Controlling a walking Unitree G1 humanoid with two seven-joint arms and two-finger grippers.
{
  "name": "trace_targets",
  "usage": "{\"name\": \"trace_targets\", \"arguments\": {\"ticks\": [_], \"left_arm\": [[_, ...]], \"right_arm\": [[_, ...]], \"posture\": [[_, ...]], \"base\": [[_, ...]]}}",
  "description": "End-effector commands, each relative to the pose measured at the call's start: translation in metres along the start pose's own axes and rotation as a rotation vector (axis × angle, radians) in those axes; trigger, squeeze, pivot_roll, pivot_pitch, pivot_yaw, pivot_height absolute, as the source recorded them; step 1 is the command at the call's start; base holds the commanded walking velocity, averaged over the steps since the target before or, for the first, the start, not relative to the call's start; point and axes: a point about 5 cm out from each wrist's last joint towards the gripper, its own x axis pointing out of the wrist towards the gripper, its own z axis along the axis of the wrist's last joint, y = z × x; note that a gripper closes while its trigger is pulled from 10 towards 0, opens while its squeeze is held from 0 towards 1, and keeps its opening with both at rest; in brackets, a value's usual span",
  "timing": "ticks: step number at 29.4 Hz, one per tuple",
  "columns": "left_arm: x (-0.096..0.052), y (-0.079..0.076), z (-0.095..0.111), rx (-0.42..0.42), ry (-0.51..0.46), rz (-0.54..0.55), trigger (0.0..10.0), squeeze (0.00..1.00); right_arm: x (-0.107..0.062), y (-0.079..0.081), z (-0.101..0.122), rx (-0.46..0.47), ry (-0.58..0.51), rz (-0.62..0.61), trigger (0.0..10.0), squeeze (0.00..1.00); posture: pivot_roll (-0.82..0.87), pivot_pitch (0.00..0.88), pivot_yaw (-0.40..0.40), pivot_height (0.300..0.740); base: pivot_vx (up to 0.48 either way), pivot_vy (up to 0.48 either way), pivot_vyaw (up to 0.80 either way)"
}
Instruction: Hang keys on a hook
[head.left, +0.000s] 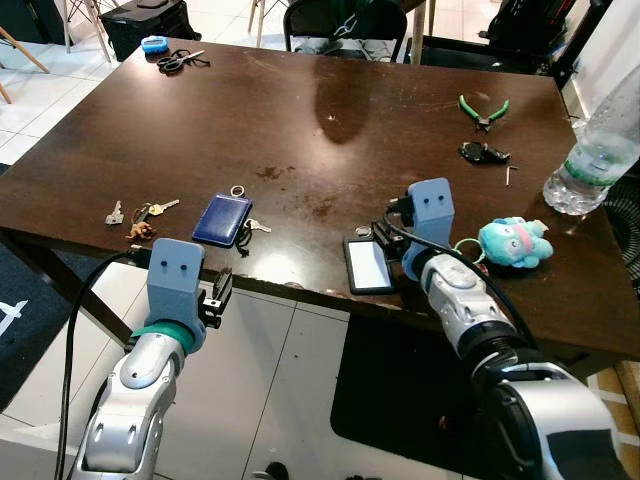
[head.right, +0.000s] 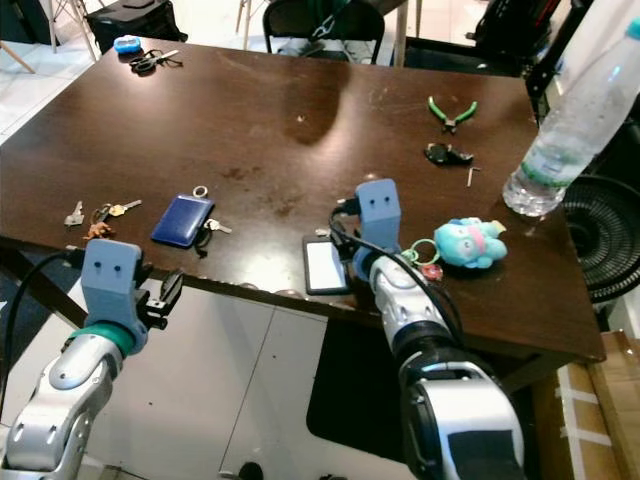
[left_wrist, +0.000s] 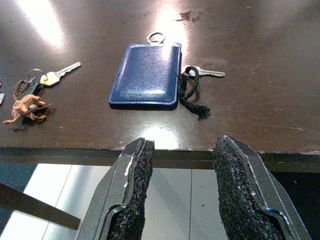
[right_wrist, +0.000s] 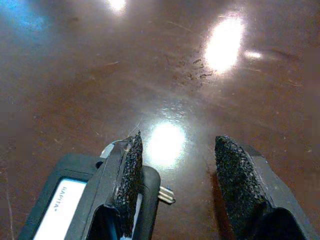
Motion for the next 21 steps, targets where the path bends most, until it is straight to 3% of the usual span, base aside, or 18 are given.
{"name": "trace_targets", "arguments": {"ticks": [1,3,14,17,18,20,21], "left_arm": [[-0.003,0.0,-0.005,-0.005,0.024,-0.001,10.0,0.0],[-0.004,-0.001,-0.004,-0.008,0.022,0.003,10.0,0.0],[-0.006,-0.002,-0.003,-0.017,0.019,0.013,10.0,0.0],[-0.009,-0.003,-0.001,-0.024,0.016,0.015,10.0,0.0],[-0.009,-0.003,0.0,-0.025,0.016,0.015,10.0,0.0],[-0.009,-0.003,0.0,-0.025,0.016,0.015,10.0,0.0],[-0.009,-0.003,0.0,-0.025,0.015,0.014,10.0,0.0]], "right_arm": [[0.001,0.006,-0.004,0.011,0.031,0.009,10.0,0.0],[0.004,0.016,-0.002,0.008,0.039,0.045,10.0,0.0],[0.006,0.023,0.003,-0.012,0.035,0.075,10.0,0.0],[0.005,0.026,-0.002,-0.024,0.046,0.089,5.1,0.0],[0.005,0.026,-0.003,-0.023,0.049,0.09,4.3,0.0],[0.005,0.026,-0.003,-0.023,0.049,0.09,4.3,0.0],[0.004,0.025,-0.005,-0.024,0.055,0.085,1.6,0.0]], "posture": [[0.02,0.157,0.104,0.74],[0.04,0.164,0.091,0.74],[0.04,0.175,0.077,0.74],[0.04,0.194,0.078,0.74],[0.04,0.195,0.079,0.74],[0.04,0.195,0.079,0.74],[0.04,0.198,0.08,0.74]], "base": [[0.0,0.0,0.0],[0.0,0.0,0.0],[0.0,0.0,0.0],[0.0,0.0,0.0],[0.0,0.0,0.0],[0.0,0.0,0.0],[0.0,0.0,0.0]]}}
